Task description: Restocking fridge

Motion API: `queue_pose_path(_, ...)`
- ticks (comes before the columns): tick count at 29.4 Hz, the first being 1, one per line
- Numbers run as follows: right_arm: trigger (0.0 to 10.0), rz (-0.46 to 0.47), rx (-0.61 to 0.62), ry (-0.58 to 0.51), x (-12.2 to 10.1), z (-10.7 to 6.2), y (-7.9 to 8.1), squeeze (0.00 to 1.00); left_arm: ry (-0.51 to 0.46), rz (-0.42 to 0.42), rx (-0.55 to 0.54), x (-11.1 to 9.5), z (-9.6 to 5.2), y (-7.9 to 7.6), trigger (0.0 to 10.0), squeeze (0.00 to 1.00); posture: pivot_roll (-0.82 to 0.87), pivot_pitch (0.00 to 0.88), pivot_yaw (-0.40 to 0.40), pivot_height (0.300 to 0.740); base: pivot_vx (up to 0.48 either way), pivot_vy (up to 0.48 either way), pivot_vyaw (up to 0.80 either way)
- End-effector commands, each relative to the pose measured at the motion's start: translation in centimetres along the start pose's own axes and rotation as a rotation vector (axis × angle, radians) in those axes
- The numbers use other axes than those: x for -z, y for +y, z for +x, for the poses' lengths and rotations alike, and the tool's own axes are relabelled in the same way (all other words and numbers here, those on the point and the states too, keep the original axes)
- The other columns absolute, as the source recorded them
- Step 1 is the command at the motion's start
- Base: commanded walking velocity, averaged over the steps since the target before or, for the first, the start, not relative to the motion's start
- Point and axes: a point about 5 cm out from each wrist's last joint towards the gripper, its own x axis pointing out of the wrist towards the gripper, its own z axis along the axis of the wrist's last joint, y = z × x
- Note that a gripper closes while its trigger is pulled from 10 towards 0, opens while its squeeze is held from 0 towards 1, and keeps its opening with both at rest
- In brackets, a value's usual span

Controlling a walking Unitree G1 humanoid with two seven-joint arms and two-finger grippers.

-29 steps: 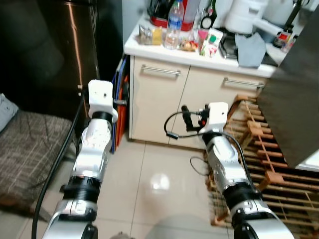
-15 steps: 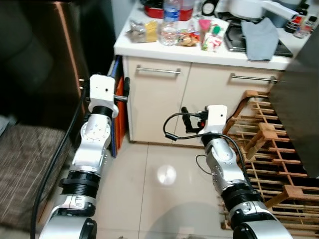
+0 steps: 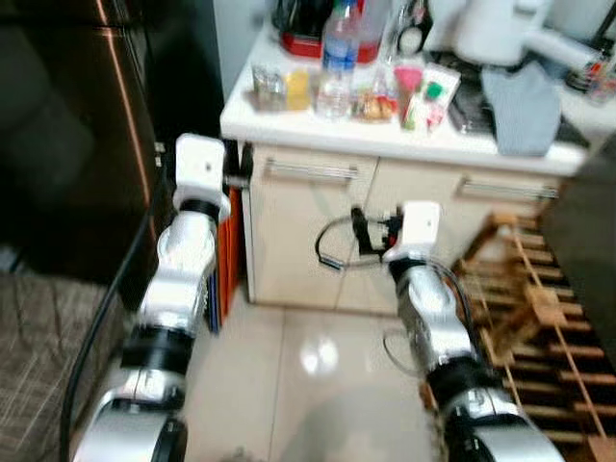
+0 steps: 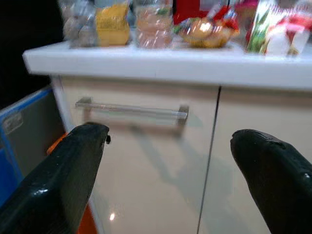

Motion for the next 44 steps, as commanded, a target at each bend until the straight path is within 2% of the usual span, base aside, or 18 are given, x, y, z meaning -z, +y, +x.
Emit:
queue_pose_path(1,10.0,-0.036,0.026,-0.061,-1.5,0.3,-1.0,0.00,-0.030,-0.010,0.028,-0.8,0.2,-1.1,10.0,0.00,0.01,0.000,-0.039,0.740,0.480,0.000,0.00)
queue_pose_path(6,10.0,-0.051,0.014,-0.183,-4.8,1.3,-0.5,0.00,-0.054,0.000,0.027,-1.3,0.4,-0.8,10.0,0.00,0.01,0.000,-0.033,0.740,0.480,0.000,0.00)
queue_pose_path(17,10.0,-0.050,0.039,-0.183,-4.6,1.0,-0.7,0.00,-0.109,0.018,0.050,-2.5,0.6,-1.0,10.0,0.00,0.01,0.000,-0.033,0.740,0.480,0.000,0.00)
queue_pose_path(18,10.0,-0.061,0.062,-0.222,-5.2,0.7,-0.9,0.00,-0.161,0.022,0.062,-3.7,0.7,-0.9,10.0,0.00,0.01,0.000,-0.032,0.740,0.480,0.000,0.00)
queue_pose_path(19,10.0,-0.092,0.134,-0.300,-6.4,0.1,-1.7,0.00,-0.268,0.019,0.090,-6.5,1.1,-0.7,10.0,0.00,0.01,0.000,-0.033,0.740,0.480,0.000,0.00)
queue_pose_path(20,10.0,-0.092,0.134,-0.300,-6.4,0.1,-1.7,0.00,-0.268,0.019,0.090,-6.5,1.1,-0.7,10.0,0.00,0.01,0.000,-0.033,0.740,0.480,0.000,0.00)
queue_pose_path(21,10.0,-0.108,0.164,-0.323,-6.8,-0.7,-2.2,0.00,-0.327,-0.018,0.084,-9.0,2.0,0.0,10.0,0.00,0.02,0.000,-0.037,0.740,0.480,0.000,0.00)
queue_pose_path(23,10.0,-0.110,0.167,-0.323,-6.7,-0.9,-2.3,0.00,-0.336,-0.028,0.081,-9.5,2.2,0.2,10.0,0.00,0.02,0.000,-0.037,0.740,0.480,0.000,0.00)
queue_pose_path(25,10.0,-0.127,0.168,-0.291,-5.7,-2.3,-2.5,0.00,-0.376,-0.060,0.060,-11.7,3.3,1.4,10.0,0.00,0.01,0.000,-0.031,0.740,0.480,0.000,0.00)
queue_pose_path(26,10.0,-0.127,0.168,-0.291,-5.7,-2.3,-2.5,0.00,-0.376,-0.060,0.060,-11.7,3.3,1.4,10.0,0.00,0.01,0.000,-0.031,0.740,0.480,0.000,0.00)
queue_pose_path(28,10.0,-0.141,0.169,-0.275,-5.0,-3.9,-2.5,0.00,-0.416,-0.080,0.017,-14.3,4.7,2.9,10.0,0.00,-0.01,0.000,-0.019,0.740,0.186,0.000,0.00)
queue_pose_path(31,10.0,-0.146,0.168,-0.285,-5.2,-4.3,-2.4,0.00,-0.438,-0.109,0.018,-15.3,5.0,3.3,10.0,0.00,-0.02,0.000,-0.014,0.740,0.000,0.000,0.00)
queue_pose_path(32,10.0,-0.145,0.156,-0.326,-6.2,-4.4,-1.9,0.00,-0.469,-0.124,0.023,-16.5,5.5,3.5,10.0,0.00,-0.03,0.000,-0.004,0.740,0.000,0.000,0.00)
queue_pose_path(34,10.0,-0.143,0.120,-0.418,-8.8,-4.2,-0.4,0.00,-0.465,-0.162,0.067,-17.3,6.6,3.4,10.0,0.00,-0.04,0.000,0.002,0.740,0.000,0.000,0.00)
queue_pose_path(37,10.0,-0.137,0.068,-0.482,-10.9,-3.8,1.1,0.00,-0.366,-0.198,0.166,-16.3,8.2,2.3,10.0,0.00,-0.05,0.000,0.011,0.740,0.000,0.000,0.00)
queue_pose_path(44,10.0,-0.077,0.068,-0.501,-12.3,-3.7,1.1,0.00,-0.218,-0.274,0.322,-14.5,9.8,-0.4,10.0,0.00,-0.06,0.000,0.026,0.740,0.000,0.000,0.00)
